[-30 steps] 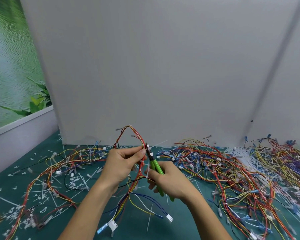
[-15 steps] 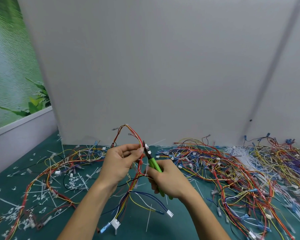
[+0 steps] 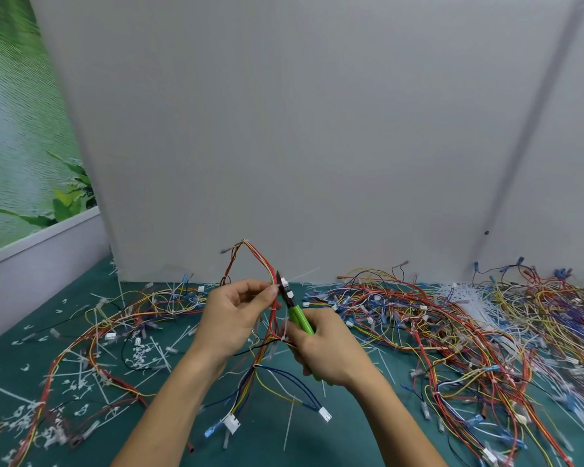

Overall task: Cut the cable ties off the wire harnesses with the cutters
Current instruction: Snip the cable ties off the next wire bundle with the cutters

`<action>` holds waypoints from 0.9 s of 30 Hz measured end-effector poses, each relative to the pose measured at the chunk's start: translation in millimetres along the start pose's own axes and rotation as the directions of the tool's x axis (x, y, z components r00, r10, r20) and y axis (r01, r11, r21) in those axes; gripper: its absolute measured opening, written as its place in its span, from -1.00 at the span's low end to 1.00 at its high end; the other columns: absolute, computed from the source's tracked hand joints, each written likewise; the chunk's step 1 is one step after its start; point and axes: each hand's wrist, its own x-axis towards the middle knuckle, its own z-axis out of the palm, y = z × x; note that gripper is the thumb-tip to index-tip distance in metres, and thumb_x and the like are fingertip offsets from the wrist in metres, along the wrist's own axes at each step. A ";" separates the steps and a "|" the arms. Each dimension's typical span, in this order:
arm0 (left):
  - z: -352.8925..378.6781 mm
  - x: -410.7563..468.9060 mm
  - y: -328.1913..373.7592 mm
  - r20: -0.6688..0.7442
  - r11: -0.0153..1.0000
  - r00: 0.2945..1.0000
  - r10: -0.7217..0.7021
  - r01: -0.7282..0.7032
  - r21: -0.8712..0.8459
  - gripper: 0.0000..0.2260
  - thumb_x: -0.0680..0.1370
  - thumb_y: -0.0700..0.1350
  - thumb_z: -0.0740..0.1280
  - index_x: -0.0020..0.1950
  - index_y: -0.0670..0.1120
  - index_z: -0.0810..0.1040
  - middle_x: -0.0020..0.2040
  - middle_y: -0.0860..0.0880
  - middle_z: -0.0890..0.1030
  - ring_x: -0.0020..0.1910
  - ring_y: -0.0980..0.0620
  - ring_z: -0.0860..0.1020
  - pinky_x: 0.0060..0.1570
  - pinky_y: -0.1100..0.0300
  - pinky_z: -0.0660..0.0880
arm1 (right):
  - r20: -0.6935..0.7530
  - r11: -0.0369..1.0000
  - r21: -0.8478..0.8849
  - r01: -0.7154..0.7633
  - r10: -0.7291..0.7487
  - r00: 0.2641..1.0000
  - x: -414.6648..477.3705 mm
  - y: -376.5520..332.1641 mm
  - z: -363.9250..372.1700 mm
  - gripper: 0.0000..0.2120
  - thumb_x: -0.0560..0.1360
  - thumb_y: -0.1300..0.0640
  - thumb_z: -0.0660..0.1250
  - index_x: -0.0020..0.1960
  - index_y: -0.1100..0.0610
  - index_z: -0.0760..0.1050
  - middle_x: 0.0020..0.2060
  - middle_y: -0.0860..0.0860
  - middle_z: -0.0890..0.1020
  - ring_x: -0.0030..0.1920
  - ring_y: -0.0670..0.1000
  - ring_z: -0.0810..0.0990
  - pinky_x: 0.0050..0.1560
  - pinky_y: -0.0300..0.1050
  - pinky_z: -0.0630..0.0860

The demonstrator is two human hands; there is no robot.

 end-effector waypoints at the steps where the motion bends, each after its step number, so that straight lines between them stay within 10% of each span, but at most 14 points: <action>1: 0.4 -0.2 0.1 -0.002 1.000 1.000 0.002 -0.002 0.010 -0.75 0.40 0.12 0.46 -0.05 0.00 0.73 -0.13 -0.03 0.75 -0.09 0.08 0.70 -0.16 0.33 0.55 | 0.001 1.000 -0.001 -0.003 0.003 1.000 -0.2 -0.1 0.2 -0.68 0.62 0.02 0.25 -0.20 0.23 0.42 -0.41 0.07 0.48 -0.43 0.07 0.47 -0.34 0.12 0.64; 8: -0.5 2.5 -4.0 -0.048 0.990 0.998 0.047 -0.041 0.133 -0.96 0.52 -0.03 0.48 -0.12 0.11 0.71 -0.06 0.06 0.70 -0.04 0.12 0.64 0.05 0.19 0.54 | 0.026 0.999 -0.023 -0.037 0.037 0.999 -1.9 -2.7 3.7 -0.74 0.61 0.03 0.22 -0.11 0.20 0.49 -0.34 0.06 0.61 -0.37 0.01 0.62 -0.22 0.29 0.66; 13: 4.6 -0.4 -5.0 -0.022 0.962 0.997 0.076 -0.068 0.263 -0.96 0.60 -0.03 0.40 -0.05 0.06 0.63 -0.27 0.15 0.64 -0.32 0.26 0.54 -0.30 0.44 0.41 | 0.070 0.997 -0.052 -0.059 0.063 0.996 -2.0 -2.3 2.7 -0.75 0.62 0.02 0.19 -0.13 0.16 0.48 -0.34 0.09 0.61 -0.39 0.06 0.65 -0.26 0.20 0.66; 23: 6.8 -2.1 -3.0 -0.007 0.946 0.992 0.128 -0.120 0.302 -0.95 0.61 -0.08 0.38 -0.04 0.01 0.63 -0.13 0.06 0.67 -0.10 0.11 0.61 -0.08 0.35 0.54 | -0.006 0.993 -0.105 -0.057 0.056 0.998 -0.4 0.8 -1.3 -0.69 0.62 0.01 0.24 -0.19 0.19 0.47 -0.40 0.08 0.52 -0.47 0.03 0.51 -0.53 -0.13 0.47; 27: 6.9 -2.8 -3.4 -0.021 0.945 0.993 0.116 -0.104 0.309 -0.95 0.61 -0.08 0.38 -0.03 0.02 0.62 -0.13 0.09 0.67 -0.09 0.14 0.61 -0.07 0.35 0.55 | -0.001 0.990 -0.135 -0.036 0.036 0.999 1.1 0.8 0.6 -0.77 0.63 0.01 0.24 -0.09 0.12 0.53 -0.20 0.16 0.68 -0.21 0.16 0.68 -0.11 0.18 0.64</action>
